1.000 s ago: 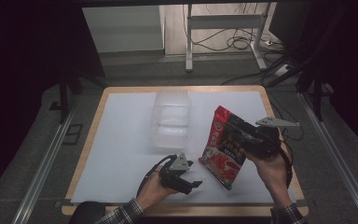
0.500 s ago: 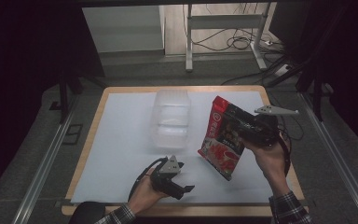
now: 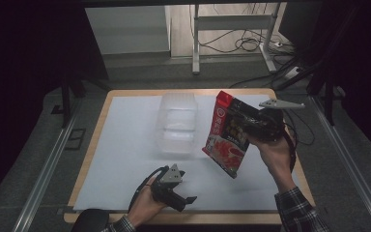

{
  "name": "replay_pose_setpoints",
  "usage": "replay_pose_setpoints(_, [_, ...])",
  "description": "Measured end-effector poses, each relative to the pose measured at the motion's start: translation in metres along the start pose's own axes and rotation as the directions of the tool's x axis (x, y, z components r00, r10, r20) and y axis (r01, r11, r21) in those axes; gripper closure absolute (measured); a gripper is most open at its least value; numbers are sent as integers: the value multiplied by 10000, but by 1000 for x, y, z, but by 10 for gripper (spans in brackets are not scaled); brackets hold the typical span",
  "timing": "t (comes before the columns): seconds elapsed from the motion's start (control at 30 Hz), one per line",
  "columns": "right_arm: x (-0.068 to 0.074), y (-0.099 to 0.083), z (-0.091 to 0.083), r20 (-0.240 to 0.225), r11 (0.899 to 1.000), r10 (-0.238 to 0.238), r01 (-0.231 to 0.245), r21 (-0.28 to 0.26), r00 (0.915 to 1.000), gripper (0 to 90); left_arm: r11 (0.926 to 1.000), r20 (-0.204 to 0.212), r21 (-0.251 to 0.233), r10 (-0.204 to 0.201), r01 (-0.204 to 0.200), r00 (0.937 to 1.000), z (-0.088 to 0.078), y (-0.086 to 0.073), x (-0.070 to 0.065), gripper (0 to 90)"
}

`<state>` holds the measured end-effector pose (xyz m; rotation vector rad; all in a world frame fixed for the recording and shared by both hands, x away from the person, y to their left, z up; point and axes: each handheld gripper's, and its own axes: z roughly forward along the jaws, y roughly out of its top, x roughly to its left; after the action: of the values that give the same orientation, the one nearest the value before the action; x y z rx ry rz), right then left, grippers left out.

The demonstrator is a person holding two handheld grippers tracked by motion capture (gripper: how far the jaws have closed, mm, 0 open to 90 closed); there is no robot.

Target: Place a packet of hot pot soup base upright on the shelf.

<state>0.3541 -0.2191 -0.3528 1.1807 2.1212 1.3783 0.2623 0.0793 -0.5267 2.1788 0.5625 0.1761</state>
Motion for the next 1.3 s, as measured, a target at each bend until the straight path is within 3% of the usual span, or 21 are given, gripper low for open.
replay_pose_setpoints(0.3, [-1,15,8,26,9998,7,-6,-212,10000,723,10000,-314,52,32,-31,9995,-6,-6,-3,33])
replay_pose_setpoints(0.87, [-8,34,24,61,9989,234,-231,-417,9997,722,10000,-455,-4,-18,18,9990,-11,-12,-3,13])
replay_pose_setpoints(1.3, [-1,60,49,-334,9974,40,-64,-717,9994,722,9999,-421,-54,-121,119,9990,-11,-12,-3,11])
